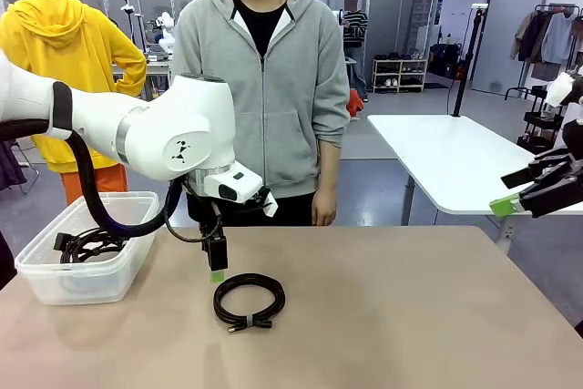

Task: Organize and store the cables.
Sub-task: Place the USB Extension Cable into the Organizing box.

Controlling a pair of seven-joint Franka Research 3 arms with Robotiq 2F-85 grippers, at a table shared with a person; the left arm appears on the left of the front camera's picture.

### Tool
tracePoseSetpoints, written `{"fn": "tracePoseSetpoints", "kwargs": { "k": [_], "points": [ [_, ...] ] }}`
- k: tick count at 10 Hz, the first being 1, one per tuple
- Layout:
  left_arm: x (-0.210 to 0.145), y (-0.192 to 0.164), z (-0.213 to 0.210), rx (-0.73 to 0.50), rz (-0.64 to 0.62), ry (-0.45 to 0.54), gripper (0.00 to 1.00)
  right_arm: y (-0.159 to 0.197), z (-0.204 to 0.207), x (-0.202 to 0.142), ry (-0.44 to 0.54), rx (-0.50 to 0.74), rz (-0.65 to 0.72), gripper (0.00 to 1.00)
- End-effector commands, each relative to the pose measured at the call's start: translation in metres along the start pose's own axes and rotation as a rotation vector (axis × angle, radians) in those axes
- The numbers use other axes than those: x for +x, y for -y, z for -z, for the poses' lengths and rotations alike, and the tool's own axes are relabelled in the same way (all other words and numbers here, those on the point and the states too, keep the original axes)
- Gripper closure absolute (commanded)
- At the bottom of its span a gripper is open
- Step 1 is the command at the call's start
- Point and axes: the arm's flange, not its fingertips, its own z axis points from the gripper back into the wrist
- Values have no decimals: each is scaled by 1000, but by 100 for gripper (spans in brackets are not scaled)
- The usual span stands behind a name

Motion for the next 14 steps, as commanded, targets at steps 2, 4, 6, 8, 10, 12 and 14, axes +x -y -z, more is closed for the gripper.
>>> {"fn": "tracePoseSetpoints", "kwargs": {
  "k": [2,4,6,8,10,12,14],
  "points": [
    [-2,27,21,-3,228,106,0,1,1,-1,-10,-4,10,0],
    [5,35,46,-46,275,142,0,1,1,-1,-10,-4,10,0],
    [17,28,70,-75,290,176,0,1,1,-1,-10,-4,10,0],
    [23,24,82,-31,235,217,0,1,1,-1,-10,-4,10,0],
    [32,18,94,-45,201,187,0,1,1,-1,-10,-4,10,0],
    [40,14,99,-42,190,168,0,1,1,-1,-10,-4,10,0],
    [44,16,99,-33,181,135,22,1,1,-1,-10,-4,10,0]
  ]
}}
